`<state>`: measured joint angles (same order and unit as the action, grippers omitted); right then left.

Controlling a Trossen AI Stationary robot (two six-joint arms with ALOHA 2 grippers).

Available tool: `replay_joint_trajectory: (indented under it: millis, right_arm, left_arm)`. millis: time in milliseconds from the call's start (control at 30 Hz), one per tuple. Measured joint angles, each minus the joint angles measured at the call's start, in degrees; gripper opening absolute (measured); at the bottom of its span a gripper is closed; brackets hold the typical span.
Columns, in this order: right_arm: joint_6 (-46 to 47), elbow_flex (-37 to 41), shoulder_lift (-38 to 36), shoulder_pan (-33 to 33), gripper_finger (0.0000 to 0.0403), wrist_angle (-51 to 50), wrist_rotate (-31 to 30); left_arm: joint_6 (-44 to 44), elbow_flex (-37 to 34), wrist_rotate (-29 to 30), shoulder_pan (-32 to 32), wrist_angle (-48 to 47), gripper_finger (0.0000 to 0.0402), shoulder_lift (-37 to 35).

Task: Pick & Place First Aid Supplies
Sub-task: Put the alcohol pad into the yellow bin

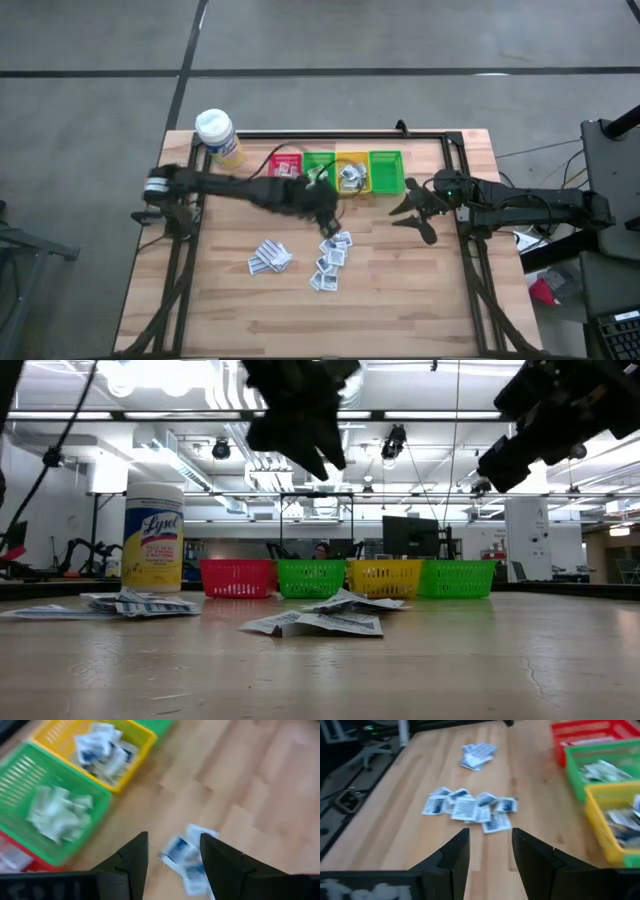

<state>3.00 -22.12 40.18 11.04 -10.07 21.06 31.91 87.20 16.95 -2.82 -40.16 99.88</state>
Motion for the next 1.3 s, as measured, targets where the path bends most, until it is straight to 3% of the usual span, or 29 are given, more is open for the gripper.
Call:
replay_joint_trajectory:
  millis: [200, 467, 733, 1067, 1300]
  right_arm:
    - [-0.3, -4.3, 6.0, -6.2, 0.0146, -0.1, -1.8]
    - [-3.6, -14.6, 22.6, -10.3, 0.0146, -0.4, -5.9]
    - [-3.1, -27.1, 38.3, -10.4, 0.0146, -3.1, -13.4]
    - [6.7, -44.0, 54.2, -10.3, 0.0146, -18.1, -13.8]
    - [12.0, -49.1, 61.1, -10.3, 0.0146, -18.5, -13.7]
  left_arm:
    - [5.1, -17.3, 0.9, -6.4, 11.1, 0.0172, -10.2]
    - [11.2, -34.8, 2.8, -10.6, 23.4, 0.0172, -22.9]
    - [6.2, -45.0, 7.5, -13.6, 26.1, 0.0172, -34.4]
    - [1.8, -56.1, 7.6, -14.2, 26.0, 0.0172, -49.2]
    - [-3.3, -60.8, 6.5, -14.1, 26.3, 0.0172, -59.7]
